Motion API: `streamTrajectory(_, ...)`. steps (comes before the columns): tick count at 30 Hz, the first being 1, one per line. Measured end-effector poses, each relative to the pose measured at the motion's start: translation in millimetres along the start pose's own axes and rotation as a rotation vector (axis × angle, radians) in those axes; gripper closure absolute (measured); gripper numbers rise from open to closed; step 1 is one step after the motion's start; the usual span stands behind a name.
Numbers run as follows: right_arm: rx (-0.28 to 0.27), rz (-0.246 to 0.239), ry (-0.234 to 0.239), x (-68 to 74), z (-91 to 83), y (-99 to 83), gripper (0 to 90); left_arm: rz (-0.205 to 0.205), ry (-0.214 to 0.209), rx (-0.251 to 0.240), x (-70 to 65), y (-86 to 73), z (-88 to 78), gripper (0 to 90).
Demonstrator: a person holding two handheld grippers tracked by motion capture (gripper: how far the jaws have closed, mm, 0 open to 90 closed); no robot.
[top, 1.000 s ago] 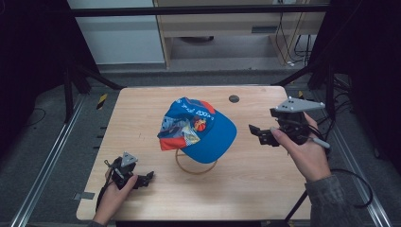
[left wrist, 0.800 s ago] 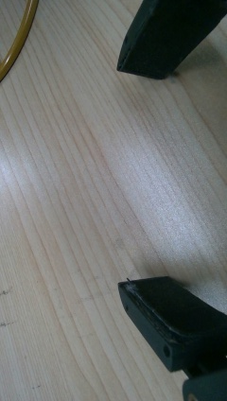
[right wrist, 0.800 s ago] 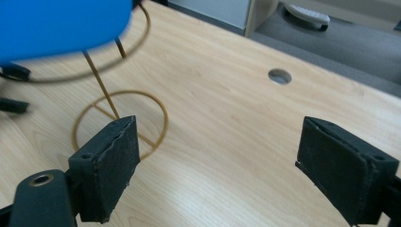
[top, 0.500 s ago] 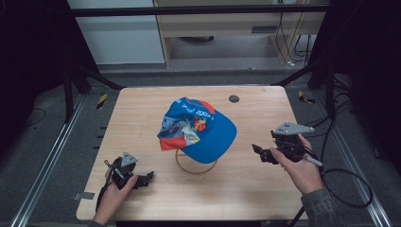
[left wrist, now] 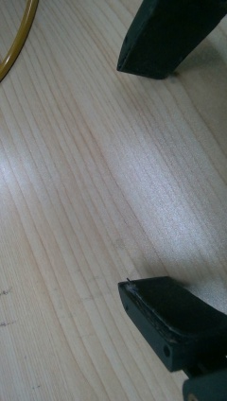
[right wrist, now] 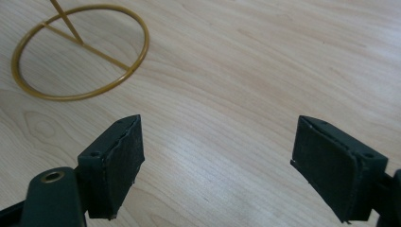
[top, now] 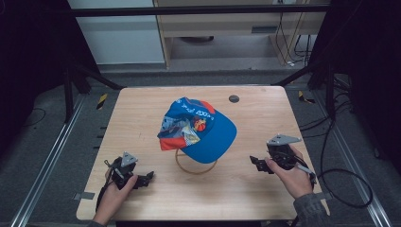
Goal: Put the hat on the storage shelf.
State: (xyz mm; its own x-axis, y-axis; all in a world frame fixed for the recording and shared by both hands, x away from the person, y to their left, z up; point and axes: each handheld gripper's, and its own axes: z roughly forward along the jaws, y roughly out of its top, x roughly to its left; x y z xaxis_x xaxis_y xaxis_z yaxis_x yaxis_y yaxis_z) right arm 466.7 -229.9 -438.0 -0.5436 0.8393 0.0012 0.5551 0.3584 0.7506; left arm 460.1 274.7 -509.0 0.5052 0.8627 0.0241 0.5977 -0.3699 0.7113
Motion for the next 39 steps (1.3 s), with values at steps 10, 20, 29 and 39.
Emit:
streamTrajectory(10,0.054,0.014,0.026,1.3,18.8,-17.8,17.4,0.0,0.0,0.0,0.0,0.0,0.0,0.0)
streamTrajectory(20,0.081,0.028,0.039,5.9,32.0,-30.2,17.4,0.0,0.0,0.0,0.0,0.0,0.0,0.0)
streamTrajectory(29,0.055,0.055,0.029,7.2,40.3,-34.1,17.5,0.0,0.0,0.0,0.0,0.0,0.0,0.0)
streamTrajectory(39,0.033,0.101,0.016,7.5,51.2,-41.3,17.3,0.0,0.0,0.0,0.0,0.0,0.0,0.0)
